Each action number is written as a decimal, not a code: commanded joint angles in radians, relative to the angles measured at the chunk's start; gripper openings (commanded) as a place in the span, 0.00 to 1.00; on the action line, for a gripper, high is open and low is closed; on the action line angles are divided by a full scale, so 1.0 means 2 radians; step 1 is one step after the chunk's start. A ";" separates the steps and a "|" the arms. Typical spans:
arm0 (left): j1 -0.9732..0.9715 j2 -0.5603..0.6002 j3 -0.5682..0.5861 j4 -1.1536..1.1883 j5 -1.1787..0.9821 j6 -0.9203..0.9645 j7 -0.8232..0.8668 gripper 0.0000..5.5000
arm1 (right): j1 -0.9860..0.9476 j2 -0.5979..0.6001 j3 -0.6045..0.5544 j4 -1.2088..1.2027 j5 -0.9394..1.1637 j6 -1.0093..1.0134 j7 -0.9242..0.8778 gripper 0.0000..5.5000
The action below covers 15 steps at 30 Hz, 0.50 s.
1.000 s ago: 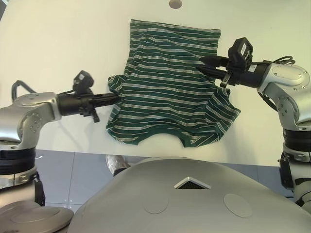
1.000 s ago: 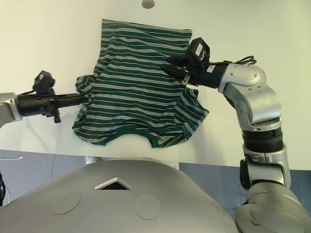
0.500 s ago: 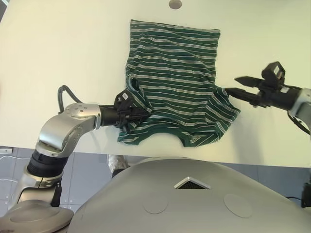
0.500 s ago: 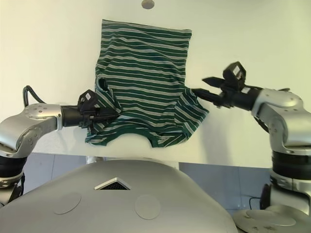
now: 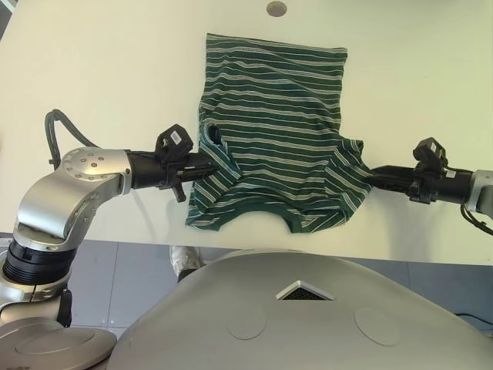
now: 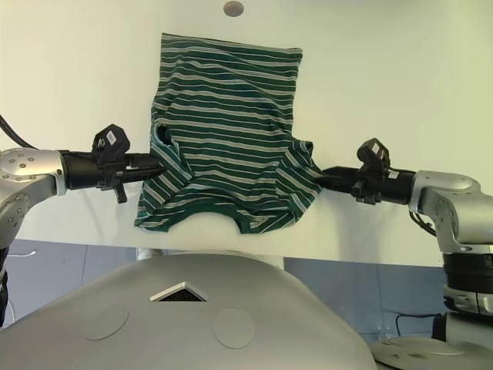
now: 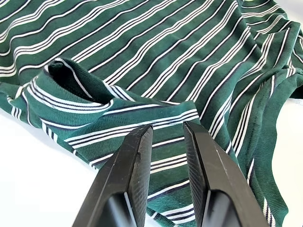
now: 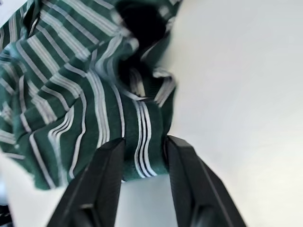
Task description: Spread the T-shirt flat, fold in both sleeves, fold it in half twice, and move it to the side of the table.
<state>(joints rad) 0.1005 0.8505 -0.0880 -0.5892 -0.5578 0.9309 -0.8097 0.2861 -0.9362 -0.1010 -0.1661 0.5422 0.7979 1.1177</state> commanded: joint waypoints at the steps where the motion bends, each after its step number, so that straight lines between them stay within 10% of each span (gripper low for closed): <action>1: -0.001 -0.006 0.008 0.006 -0.002 -0.003 0.008 0.22 | 0.011 -0.017 0.030 0.004 -0.023 -0.003 0.005 0.16; 5: 0.003 -0.010 0.011 0.009 -0.001 -0.004 0.010 0.22 | 0.008 -0.023 0.023 0.001 -0.014 -0.008 0.010 0.01; 15: 0.012 -0.020 0.018 0.014 -0.003 -0.006 0.020 0.22 | -0.042 -0.060 -0.016 -0.096 0.063 0.009 0.066 0.01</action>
<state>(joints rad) 0.1307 0.8141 -0.0644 -0.5610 -0.5579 0.9225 -0.7754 0.2312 -1.0450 -0.1624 -0.2983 0.6536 0.8000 1.2414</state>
